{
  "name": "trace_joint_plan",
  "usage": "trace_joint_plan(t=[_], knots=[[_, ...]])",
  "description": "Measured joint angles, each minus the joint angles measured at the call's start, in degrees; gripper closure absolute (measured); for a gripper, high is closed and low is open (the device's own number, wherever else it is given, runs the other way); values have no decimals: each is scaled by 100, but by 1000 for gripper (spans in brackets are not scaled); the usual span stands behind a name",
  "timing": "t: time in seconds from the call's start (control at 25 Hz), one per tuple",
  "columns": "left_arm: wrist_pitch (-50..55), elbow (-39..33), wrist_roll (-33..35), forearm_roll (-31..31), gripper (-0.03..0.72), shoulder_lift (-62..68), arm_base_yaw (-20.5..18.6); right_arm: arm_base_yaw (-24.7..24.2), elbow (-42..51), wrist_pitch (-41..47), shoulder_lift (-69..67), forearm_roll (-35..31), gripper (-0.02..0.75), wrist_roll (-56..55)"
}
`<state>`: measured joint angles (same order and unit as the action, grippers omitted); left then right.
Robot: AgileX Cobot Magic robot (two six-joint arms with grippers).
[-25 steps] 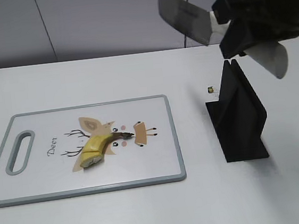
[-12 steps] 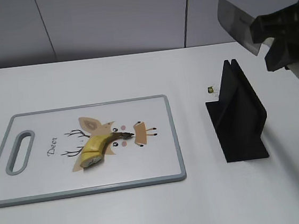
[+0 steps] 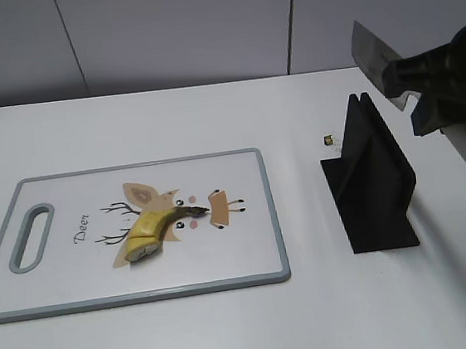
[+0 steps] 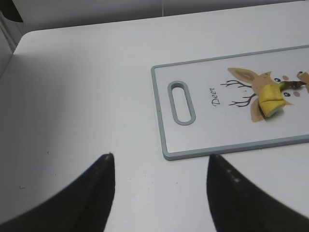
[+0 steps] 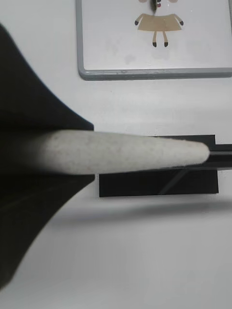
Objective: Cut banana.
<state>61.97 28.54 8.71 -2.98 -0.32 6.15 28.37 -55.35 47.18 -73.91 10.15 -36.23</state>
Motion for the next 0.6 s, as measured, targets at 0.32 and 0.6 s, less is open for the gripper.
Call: trace_joint_plan(t=[0.32,0.6], knots=[[0,0,0,0,107,0,0,0,0,-144,-425,155,578,-137],[0,0,0,0,114,-4,0,0,0,-317,-793,361,579,-250]])
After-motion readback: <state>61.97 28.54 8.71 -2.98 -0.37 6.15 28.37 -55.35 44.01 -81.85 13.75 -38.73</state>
